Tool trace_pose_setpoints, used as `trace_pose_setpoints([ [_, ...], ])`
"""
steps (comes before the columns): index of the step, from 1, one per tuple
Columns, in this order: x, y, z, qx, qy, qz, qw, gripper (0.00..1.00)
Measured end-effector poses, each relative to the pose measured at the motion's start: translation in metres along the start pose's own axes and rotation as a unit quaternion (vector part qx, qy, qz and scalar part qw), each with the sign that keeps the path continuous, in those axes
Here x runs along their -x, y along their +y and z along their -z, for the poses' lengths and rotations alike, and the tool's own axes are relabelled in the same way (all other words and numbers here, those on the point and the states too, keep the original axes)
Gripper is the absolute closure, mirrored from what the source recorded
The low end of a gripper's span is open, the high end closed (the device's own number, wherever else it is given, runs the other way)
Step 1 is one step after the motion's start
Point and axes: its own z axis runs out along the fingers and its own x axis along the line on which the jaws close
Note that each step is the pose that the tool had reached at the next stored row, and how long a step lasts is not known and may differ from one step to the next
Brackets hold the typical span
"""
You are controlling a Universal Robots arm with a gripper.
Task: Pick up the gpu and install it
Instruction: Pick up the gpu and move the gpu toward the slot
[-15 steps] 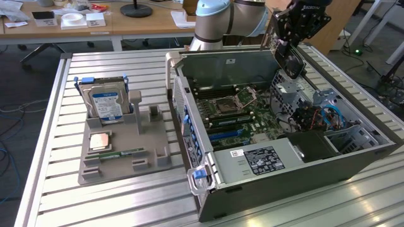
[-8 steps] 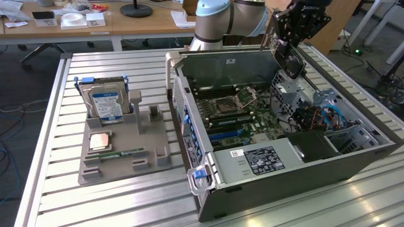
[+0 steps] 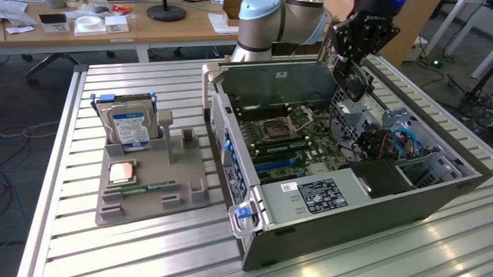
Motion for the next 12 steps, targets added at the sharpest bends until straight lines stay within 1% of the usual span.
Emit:
trace_pose_setpoints([
  [5,-0.0001,-0.0003,-0.0052,0.0,0.0,0.0,1.0,0.73],
  [10,0.0002,-0.0004,-0.0056,0.0,0.0,0.0,1.0,0.73],
  [12,0.0028,-0.0003,-0.006,0.0001,0.0,0.0,1.0,0.73],
])
